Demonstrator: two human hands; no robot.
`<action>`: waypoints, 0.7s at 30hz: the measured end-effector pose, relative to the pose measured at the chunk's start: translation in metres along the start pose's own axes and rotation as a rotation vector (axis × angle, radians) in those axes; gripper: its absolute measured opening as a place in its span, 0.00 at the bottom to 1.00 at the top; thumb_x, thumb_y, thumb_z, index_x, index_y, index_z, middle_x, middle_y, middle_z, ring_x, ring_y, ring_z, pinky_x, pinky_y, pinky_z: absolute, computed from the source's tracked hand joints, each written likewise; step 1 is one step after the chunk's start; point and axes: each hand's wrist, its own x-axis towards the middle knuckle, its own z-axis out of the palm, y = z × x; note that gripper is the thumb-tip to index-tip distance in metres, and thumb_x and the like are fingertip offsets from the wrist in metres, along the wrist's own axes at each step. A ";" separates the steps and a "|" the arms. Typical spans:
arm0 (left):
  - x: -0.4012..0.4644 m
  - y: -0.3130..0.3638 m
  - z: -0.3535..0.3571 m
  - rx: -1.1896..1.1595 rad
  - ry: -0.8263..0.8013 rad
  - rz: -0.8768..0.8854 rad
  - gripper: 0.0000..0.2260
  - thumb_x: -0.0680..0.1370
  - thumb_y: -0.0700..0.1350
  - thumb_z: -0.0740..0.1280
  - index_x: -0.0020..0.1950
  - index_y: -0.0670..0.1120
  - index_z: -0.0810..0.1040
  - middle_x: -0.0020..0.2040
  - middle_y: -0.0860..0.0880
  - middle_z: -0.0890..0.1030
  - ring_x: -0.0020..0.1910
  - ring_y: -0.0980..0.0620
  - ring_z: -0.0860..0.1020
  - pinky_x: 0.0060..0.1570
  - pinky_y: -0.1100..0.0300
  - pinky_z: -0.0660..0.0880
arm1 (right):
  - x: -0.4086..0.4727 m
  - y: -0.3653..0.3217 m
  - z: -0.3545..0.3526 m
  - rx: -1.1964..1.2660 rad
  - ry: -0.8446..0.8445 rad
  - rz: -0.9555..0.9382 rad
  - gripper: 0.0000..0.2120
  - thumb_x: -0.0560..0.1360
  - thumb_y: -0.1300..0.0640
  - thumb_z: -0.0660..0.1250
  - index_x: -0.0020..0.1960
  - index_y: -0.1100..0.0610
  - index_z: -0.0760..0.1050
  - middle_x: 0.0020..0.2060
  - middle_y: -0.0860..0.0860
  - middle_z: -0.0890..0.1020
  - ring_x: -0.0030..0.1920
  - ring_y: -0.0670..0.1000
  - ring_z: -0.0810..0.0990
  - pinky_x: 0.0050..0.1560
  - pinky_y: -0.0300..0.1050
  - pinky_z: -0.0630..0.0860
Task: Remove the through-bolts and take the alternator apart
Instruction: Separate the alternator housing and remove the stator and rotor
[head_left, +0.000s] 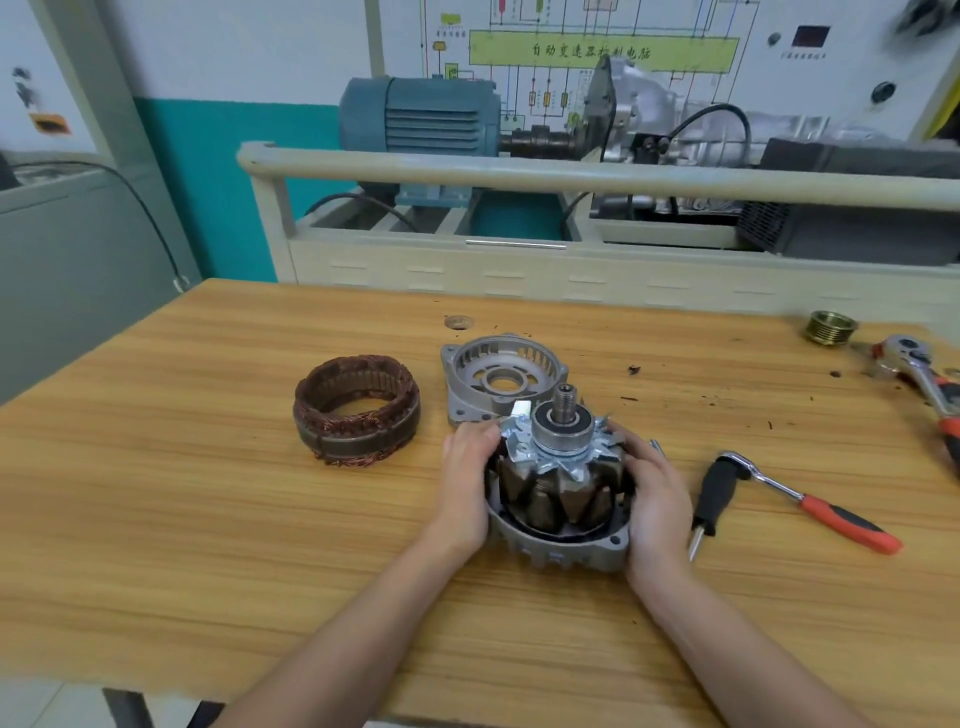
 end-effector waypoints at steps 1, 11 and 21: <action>0.000 -0.001 -0.001 0.010 -0.008 0.016 0.29 0.72 0.56 0.53 0.57 0.34 0.76 0.58 0.34 0.76 0.63 0.34 0.70 0.66 0.39 0.64 | -0.002 -0.001 0.001 -0.002 -0.004 0.001 0.24 0.77 0.70 0.55 0.41 0.48 0.84 0.41 0.44 0.86 0.50 0.47 0.82 0.49 0.42 0.79; -0.001 -0.002 -0.003 -0.132 0.010 -0.024 0.26 0.71 0.59 0.57 0.57 0.44 0.81 0.60 0.38 0.77 0.64 0.42 0.73 0.66 0.42 0.67 | -0.009 -0.010 0.006 0.047 0.036 -0.011 0.20 0.79 0.69 0.55 0.43 0.54 0.82 0.37 0.42 0.84 0.40 0.36 0.81 0.37 0.30 0.76; 0.009 -0.002 -0.002 -0.220 -0.047 -0.132 0.18 0.81 0.47 0.52 0.49 0.43 0.82 0.49 0.45 0.85 0.49 0.50 0.82 0.46 0.60 0.78 | 0.000 -0.010 0.010 -0.076 0.076 0.062 0.19 0.78 0.65 0.54 0.46 0.50 0.81 0.48 0.46 0.80 0.50 0.44 0.78 0.40 0.36 0.77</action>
